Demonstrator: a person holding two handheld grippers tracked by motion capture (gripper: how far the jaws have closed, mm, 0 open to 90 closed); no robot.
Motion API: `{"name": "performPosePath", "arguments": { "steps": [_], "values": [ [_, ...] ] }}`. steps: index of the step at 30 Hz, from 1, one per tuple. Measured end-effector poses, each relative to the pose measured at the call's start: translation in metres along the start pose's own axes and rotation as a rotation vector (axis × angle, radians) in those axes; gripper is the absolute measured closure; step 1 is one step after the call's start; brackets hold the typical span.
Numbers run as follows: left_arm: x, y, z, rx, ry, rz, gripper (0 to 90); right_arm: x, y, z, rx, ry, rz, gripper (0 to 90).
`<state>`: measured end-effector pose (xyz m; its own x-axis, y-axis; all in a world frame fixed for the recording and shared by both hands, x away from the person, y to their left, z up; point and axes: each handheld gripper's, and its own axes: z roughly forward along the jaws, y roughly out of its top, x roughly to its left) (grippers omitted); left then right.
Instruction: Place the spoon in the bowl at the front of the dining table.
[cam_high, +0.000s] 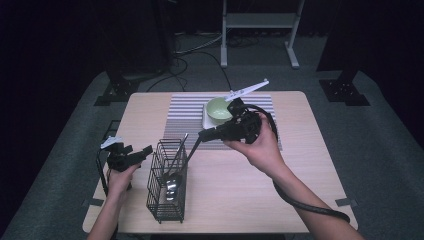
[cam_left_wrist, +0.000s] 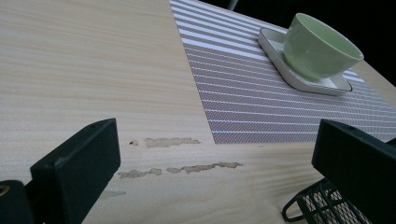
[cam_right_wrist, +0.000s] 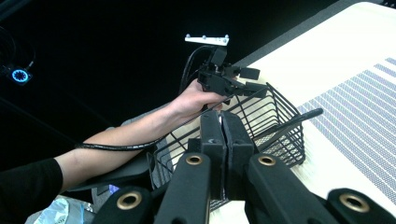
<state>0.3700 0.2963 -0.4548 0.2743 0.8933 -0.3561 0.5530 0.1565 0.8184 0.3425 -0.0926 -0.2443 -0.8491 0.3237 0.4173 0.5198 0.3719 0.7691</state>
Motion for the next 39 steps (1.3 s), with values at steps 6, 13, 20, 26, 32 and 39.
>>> {"name": "performPosePath", "arguments": {
  "steps": [6, 13, 20, 26, 32, 39],
  "values": [
    [0.000, 0.000, 0.000, -0.001, 0.000, -0.003, 0.0, -0.004, -0.003, -0.004, -0.005, 0.000, 0.014, 89.0],
    [0.000, 0.000, 0.000, 0.000, 0.000, -0.004, 0.0, -0.008, -0.007, -0.013, -0.019, 0.006, 0.031, 88.9],
    [0.000, 0.000, 0.000, 0.002, 0.001, 0.000, 0.0, -0.013, -0.014, -0.023, -0.032, 0.000, 0.054, 88.9],
    [0.000, -0.001, 0.000, 0.002, 0.001, 0.000, 0.0, -0.018, -0.020, -0.028, -0.041, -0.002, 0.066, 88.9],
    [0.000, 0.000, 0.000, 0.002, 0.001, -0.001, 0.0, -0.025, -0.027, -0.033, -0.043, -0.014, 0.084, 88.9],
    [0.000, 0.000, 0.000, 0.003, 0.002, 0.001, 0.0, -0.033, -0.035, -0.036, -0.039, -0.027, 0.106, 88.9]
  ]
}}
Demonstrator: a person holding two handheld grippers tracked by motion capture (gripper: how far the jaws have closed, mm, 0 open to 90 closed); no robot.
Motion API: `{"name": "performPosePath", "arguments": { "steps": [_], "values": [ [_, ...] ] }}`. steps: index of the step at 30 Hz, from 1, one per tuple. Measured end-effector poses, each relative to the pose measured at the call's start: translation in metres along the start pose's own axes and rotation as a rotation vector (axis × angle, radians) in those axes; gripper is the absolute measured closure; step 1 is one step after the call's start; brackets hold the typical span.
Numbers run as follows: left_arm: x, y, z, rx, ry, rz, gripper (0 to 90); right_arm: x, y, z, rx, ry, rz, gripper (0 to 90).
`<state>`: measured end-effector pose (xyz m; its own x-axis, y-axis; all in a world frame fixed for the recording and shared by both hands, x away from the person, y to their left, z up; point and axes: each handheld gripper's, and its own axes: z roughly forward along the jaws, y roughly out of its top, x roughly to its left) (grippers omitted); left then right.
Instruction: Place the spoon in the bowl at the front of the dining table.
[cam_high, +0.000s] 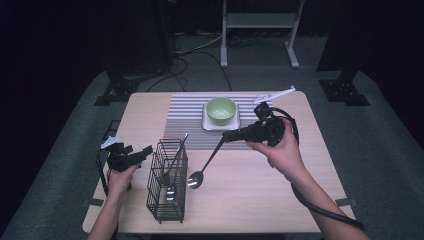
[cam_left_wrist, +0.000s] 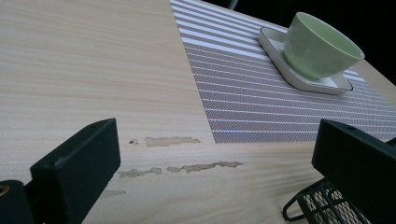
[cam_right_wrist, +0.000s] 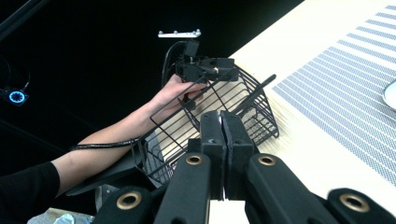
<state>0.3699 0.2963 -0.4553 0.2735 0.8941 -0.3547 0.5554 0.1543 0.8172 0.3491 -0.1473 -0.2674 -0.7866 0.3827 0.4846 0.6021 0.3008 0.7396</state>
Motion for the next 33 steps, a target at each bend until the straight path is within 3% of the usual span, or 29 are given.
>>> {"name": "performPosePath", "arguments": {
  "steps": [33],
  "values": [
    [0.000, -0.001, 0.001, 0.005, -0.001, 0.004, 0.0, -0.050, -0.038, -0.019, -0.027, -0.077, 0.127, 88.9]
  ]
}}
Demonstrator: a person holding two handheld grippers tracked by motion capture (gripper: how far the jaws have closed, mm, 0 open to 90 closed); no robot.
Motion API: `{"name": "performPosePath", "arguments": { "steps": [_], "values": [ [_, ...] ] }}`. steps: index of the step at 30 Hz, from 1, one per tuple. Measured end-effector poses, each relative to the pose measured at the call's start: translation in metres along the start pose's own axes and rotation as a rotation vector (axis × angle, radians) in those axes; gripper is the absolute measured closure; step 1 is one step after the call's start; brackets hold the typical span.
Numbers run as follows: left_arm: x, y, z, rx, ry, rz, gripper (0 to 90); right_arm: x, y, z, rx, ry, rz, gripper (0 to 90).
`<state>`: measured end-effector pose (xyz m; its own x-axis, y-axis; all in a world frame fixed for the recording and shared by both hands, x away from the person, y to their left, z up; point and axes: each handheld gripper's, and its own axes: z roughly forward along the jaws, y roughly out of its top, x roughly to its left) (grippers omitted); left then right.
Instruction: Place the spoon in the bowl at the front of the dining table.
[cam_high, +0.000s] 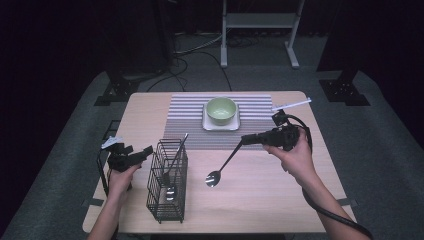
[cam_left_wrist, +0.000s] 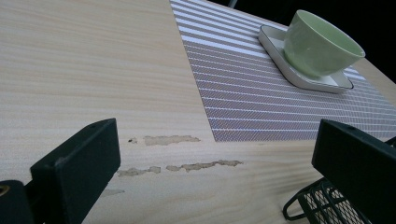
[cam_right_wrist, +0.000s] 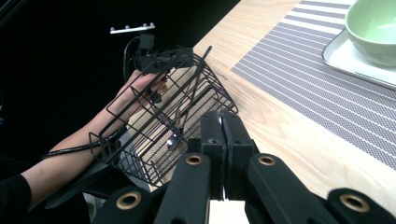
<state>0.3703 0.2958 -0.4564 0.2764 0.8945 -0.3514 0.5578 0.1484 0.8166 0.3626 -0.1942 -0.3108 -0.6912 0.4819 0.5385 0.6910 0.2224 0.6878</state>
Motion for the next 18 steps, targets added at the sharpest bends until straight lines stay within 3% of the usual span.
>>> {"name": "performPosePath", "arguments": {
  "steps": [18],
  "values": [
    [0.000, 0.000, -0.001, -0.001, 0.002, 0.001, 0.0, -0.023, -0.010, -0.004, -0.029, -0.017, 0.051, 88.9]
  ]
}}
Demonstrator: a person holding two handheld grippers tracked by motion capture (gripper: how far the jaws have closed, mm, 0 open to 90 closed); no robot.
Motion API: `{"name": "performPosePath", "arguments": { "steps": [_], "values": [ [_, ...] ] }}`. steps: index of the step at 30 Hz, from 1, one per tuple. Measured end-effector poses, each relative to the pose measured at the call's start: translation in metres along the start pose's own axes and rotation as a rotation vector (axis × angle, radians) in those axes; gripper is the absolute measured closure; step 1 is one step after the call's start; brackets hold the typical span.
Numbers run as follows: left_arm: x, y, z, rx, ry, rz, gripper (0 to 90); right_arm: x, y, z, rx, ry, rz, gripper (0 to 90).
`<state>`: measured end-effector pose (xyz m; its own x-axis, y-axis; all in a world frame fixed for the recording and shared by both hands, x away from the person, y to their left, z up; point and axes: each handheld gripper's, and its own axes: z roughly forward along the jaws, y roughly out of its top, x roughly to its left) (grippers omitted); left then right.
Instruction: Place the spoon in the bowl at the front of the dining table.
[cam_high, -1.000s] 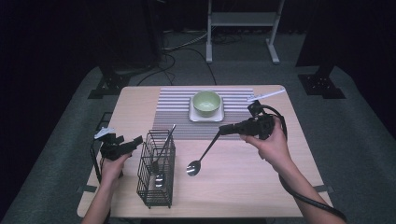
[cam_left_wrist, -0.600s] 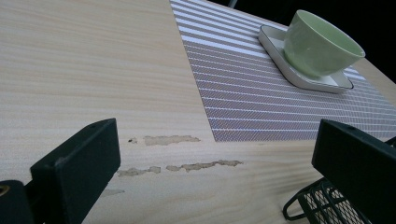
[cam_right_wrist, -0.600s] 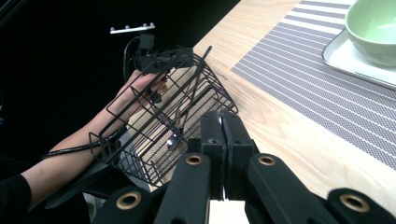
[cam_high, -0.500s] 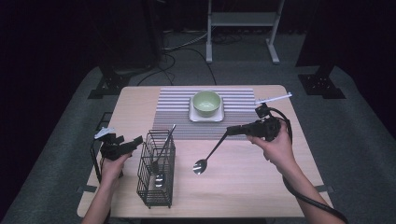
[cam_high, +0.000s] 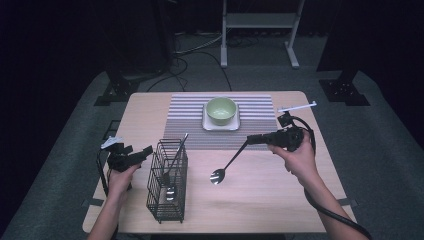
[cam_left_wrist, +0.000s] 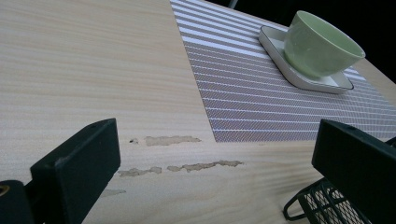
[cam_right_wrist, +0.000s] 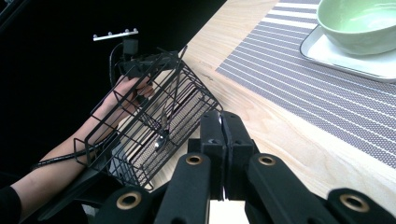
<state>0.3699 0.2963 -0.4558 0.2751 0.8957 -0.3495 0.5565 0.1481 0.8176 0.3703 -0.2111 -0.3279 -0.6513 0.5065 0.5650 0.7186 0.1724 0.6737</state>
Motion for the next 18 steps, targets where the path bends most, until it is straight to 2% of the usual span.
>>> {"name": "performPosePath", "arguments": {
  "steps": [18],
  "values": [
    [0.000, 0.000, 0.000, -0.001, -0.002, -0.003, 0.0, -0.014, -0.001, -0.001, -0.022, -0.021, 0.030, 88.9]
  ]
}}
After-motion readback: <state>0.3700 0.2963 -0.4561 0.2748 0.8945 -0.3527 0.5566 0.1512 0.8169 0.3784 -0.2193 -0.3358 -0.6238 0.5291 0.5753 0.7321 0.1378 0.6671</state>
